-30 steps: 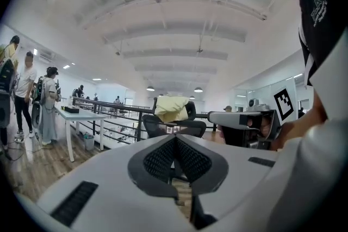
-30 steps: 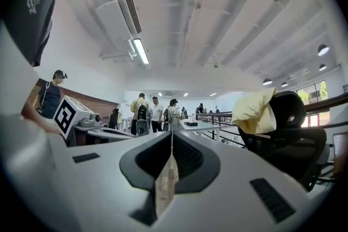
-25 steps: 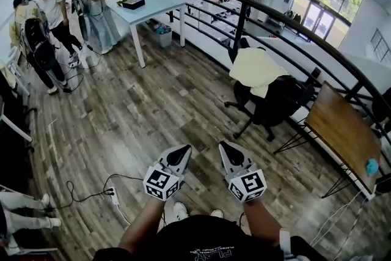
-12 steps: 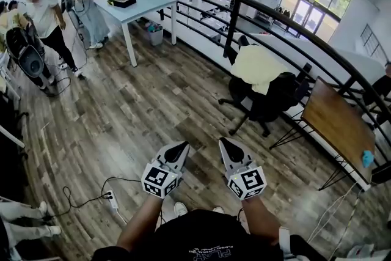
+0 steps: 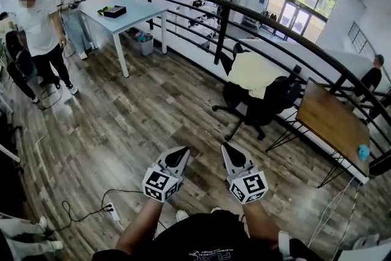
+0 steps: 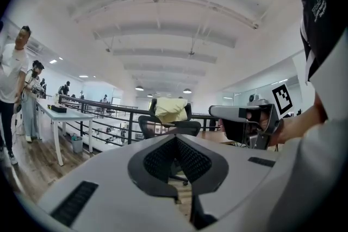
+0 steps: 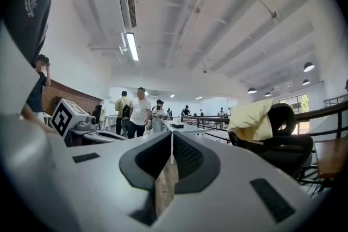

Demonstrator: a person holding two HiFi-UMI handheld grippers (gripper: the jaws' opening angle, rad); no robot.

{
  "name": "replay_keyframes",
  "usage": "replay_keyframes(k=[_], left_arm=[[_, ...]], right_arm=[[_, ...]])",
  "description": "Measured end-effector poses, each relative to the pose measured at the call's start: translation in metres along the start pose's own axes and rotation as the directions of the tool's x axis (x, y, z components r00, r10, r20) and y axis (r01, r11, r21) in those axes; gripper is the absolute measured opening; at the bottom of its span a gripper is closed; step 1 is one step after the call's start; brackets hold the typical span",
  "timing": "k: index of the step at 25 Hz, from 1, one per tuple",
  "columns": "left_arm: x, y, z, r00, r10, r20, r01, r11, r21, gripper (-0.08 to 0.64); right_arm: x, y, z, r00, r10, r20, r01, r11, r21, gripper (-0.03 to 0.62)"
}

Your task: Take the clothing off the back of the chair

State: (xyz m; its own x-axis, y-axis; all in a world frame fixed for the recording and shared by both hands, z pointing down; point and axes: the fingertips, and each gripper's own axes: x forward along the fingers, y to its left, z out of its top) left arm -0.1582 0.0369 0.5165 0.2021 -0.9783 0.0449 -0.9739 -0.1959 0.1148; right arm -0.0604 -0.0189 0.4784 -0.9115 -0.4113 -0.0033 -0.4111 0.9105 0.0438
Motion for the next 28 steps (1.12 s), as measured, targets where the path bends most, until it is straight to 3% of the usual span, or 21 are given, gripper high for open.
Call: replay_keyframes(k=[14, 28], left_arm=[[0.019, 0.015, -0.002, 1.0, 0.019, -0.005, -0.019, 0.999, -0.027, 0.013], [0.115, 0.026, 0.021, 1.0, 0.005, -0.004, -0.004, 1.0, 0.018, 0.012]], right_arm=[[0.019, -0.015, -0.004, 0.999, 0.034, -0.009, -0.034, 0.999, 0.006, 0.023], [0.052, -0.099, 0.001, 0.999, 0.032, 0.004, -0.032, 0.999, 0.004, 0.024]])
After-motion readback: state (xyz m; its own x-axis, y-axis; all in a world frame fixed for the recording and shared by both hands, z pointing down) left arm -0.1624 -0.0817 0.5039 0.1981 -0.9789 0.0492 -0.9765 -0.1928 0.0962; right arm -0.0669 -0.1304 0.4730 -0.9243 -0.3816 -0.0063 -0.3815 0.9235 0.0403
